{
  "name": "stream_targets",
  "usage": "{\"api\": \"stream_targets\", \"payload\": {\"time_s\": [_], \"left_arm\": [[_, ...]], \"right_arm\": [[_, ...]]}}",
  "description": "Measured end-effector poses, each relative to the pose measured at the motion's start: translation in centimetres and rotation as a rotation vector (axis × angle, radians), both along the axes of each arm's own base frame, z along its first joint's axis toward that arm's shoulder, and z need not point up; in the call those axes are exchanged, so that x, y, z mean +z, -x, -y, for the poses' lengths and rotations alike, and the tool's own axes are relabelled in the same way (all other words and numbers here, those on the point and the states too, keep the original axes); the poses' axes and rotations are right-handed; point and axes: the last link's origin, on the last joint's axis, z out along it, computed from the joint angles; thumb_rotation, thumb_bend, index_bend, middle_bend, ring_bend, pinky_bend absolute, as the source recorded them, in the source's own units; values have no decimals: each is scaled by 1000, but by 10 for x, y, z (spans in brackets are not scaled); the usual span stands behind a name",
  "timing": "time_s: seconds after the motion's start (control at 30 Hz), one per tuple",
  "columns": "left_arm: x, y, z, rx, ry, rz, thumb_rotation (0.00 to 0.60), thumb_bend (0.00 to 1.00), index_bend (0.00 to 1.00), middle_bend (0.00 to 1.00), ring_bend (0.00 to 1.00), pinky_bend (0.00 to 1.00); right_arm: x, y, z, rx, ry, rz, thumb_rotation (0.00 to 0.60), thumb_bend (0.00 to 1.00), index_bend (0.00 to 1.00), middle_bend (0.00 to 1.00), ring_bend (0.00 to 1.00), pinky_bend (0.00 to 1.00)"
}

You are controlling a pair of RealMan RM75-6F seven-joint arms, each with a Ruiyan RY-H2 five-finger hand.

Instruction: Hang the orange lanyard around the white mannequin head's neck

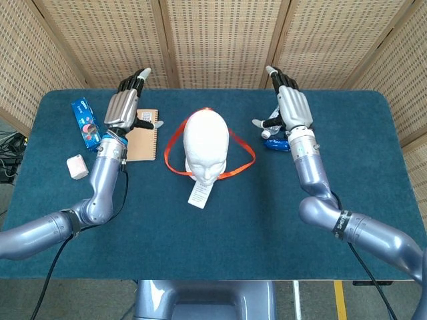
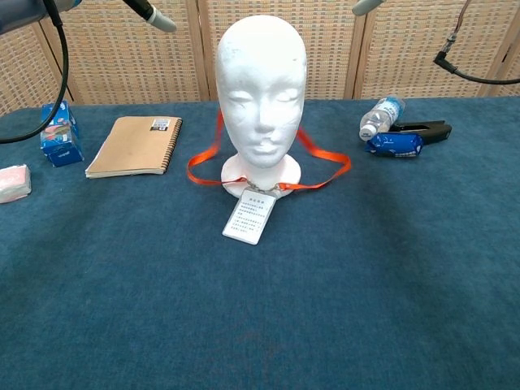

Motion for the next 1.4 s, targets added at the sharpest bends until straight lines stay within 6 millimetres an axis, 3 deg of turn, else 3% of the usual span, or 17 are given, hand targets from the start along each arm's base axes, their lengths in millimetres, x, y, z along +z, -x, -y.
{"api": "stream_targets", "payload": {"time_s": [0.33,0.4,0.43,0.47,0.53,0.63,0.7,0.73,0.83,0.9,1.17,1.4], "left_arm": [[18,14,14,-70,-58,-42,600,0,0,2,0,0],[22,21,21,-91,-66,-73,600,0,0,132,69,8],[24,26,27,-106,-70,-95,600,0,0,254,164,48],[26,30,31,-117,-72,-112,600,0,0,371,265,105],[30,41,42,-139,-72,-154,600,0,0,643,566,392],[34,58,61,-176,-74,-207,600,34,0,872,814,765],[36,67,72,-201,-72,-230,600,220,8,967,924,932],[36,73,81,-217,-66,-241,600,398,27,994,967,983],[32,87,103,-253,-21,-240,600,746,80,1000,1000,1000],[27,93,115,-271,24,-238,600,845,91,1000,1000,1000],[-13,120,164,-285,306,-314,600,876,98,1000,1000,1000],[-59,111,180,-288,466,-316,600,875,98,1000,1000,1000]], "right_arm": [[13,12,-15,21,50,-48,600,27,26,0,0,0],[18,18,-23,36,61,-73,600,27,27,0,0,0],[20,21,-28,44,66,-86,600,27,28,0,0,0],[22,25,-32,53,72,-99,600,27,28,0,0,0],[28,34,-42,72,87,-135,600,27,29,0,0,0],[37,50,-60,104,107,-190,600,25,29,0,0,0],[42,62,-75,129,119,-231,600,24,29,0,0,0],[44,69,-81,140,123,-248,600,23,29,0,0,0],[48,92,-106,169,131,-300,600,22,29,0,0,0],[48,109,-125,185,134,-323,600,22,29,0,0,0],[48,166,-191,241,183,-406,600,0,0,0,0,0],[39,212,-239,133,180,-430,600,0,0,0,0,0]]}}
